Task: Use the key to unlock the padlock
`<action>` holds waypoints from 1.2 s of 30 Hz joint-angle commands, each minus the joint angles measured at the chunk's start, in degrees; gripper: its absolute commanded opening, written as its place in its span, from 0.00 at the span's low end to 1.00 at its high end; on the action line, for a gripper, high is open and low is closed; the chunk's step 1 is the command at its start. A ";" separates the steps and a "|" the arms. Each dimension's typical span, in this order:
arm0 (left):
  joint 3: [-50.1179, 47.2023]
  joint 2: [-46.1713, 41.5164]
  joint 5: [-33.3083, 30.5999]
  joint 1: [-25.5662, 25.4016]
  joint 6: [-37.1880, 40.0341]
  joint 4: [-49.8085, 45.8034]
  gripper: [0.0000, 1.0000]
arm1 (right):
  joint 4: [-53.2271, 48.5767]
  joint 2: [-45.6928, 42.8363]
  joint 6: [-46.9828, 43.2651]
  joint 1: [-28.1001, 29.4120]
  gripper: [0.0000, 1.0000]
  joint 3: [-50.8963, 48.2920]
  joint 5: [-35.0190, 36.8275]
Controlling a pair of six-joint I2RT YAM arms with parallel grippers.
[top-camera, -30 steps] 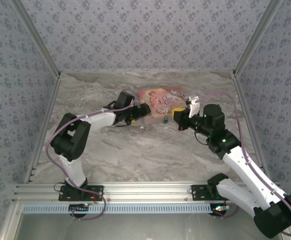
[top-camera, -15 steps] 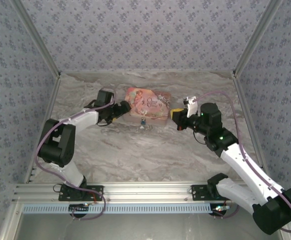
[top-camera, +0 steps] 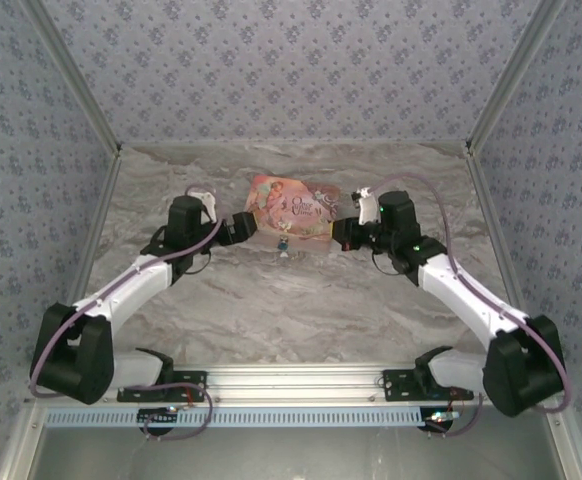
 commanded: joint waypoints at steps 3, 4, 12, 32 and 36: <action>-3.16 0.29 8.96 -2.96 6.04 5.47 0.99 | 4.31 7.82 4.97 -1.23 0.00 4.68 -0.79; -3.60 1.05 9.83 -3.53 6.05 6.43 0.98 | 4.50 9.41 4.99 -1.31 0.00 5.41 -0.20; -5.97 8.58 11.89 -6.93 4.03 15.80 0.96 | 5.67 20.15 5.40 -1.06 0.00 10.47 0.10; -6.12 20.00 11.38 -7.72 4.37 26.49 0.89 | -2.85 26.60 6.64 1.57 0.00 10.25 4.75; -5.03 22.24 11.37 -7.69 5.03 27.53 0.86 | -3.31 26.29 7.03 2.20 0.00 9.34 4.67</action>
